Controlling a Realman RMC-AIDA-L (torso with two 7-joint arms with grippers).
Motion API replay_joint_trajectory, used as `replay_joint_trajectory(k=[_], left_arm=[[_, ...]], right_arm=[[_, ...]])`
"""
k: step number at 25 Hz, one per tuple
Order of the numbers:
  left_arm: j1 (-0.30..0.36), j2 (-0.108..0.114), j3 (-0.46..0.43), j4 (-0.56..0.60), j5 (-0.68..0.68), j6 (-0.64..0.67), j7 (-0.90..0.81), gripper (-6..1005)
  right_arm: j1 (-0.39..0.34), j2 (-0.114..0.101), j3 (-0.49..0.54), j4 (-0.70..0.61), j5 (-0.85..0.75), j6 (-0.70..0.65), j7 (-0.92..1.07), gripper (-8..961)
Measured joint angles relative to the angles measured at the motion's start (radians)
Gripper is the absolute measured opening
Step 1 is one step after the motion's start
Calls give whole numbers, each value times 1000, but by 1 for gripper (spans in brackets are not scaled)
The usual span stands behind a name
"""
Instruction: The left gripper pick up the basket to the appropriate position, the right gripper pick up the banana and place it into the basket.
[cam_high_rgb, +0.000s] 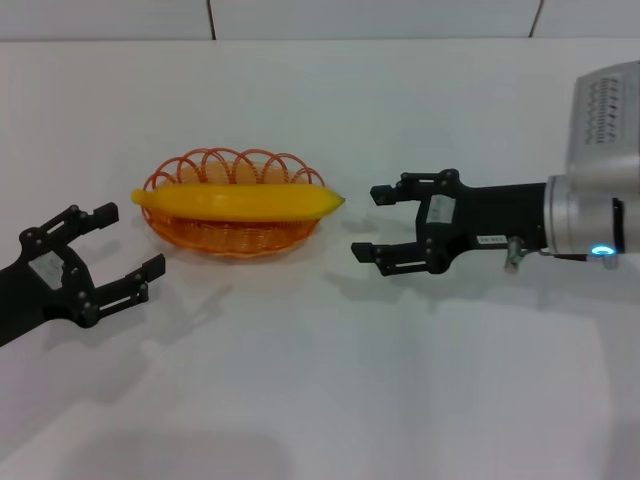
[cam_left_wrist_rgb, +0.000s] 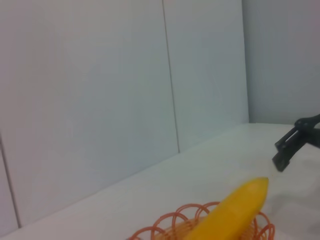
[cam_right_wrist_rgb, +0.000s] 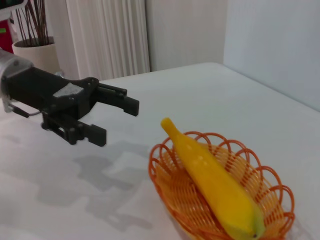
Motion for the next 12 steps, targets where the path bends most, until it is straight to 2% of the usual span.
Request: replay_joint_trajectory(k=[5,12], left_arm=[[3,1,-6,0,0,8,5,860],[7,5,-25,0,0,34,9,860]], right_arm=[[-16,0,88,4,0,-82,-41,804],[-23,0,98,14,-6,-81,-64,804]])
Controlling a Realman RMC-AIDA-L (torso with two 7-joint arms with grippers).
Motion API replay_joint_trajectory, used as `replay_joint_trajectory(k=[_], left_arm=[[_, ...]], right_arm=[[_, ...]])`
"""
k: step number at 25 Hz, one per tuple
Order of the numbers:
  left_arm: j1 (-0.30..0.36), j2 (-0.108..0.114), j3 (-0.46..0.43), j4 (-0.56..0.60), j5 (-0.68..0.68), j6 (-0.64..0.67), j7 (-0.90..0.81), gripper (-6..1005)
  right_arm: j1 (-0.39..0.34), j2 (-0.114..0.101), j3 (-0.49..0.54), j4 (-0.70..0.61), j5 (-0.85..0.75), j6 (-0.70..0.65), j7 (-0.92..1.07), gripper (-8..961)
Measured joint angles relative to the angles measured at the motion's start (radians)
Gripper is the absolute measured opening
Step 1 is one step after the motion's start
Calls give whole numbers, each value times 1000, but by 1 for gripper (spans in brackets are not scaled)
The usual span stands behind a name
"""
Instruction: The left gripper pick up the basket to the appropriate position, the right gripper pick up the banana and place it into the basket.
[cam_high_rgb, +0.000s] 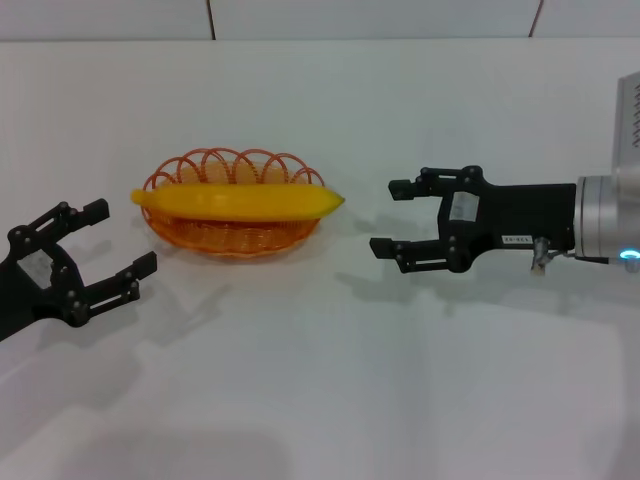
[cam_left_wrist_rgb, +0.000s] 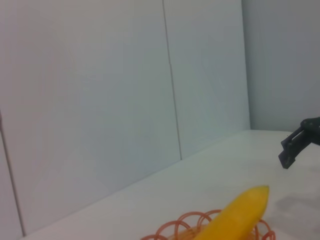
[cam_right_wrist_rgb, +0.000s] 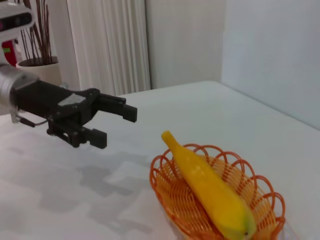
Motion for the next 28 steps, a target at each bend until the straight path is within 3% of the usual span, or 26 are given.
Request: replay_joint_trajectory(k=[10,28], left_arm=[[2,15,-10,-29,25,-23,-13,860],[-11,9,-27,-38,38,-37,-1,860]], right_arm=[[2,0,0,20,2,-6,-3,804],[5,2,0,21,7,-7,-2,804]])
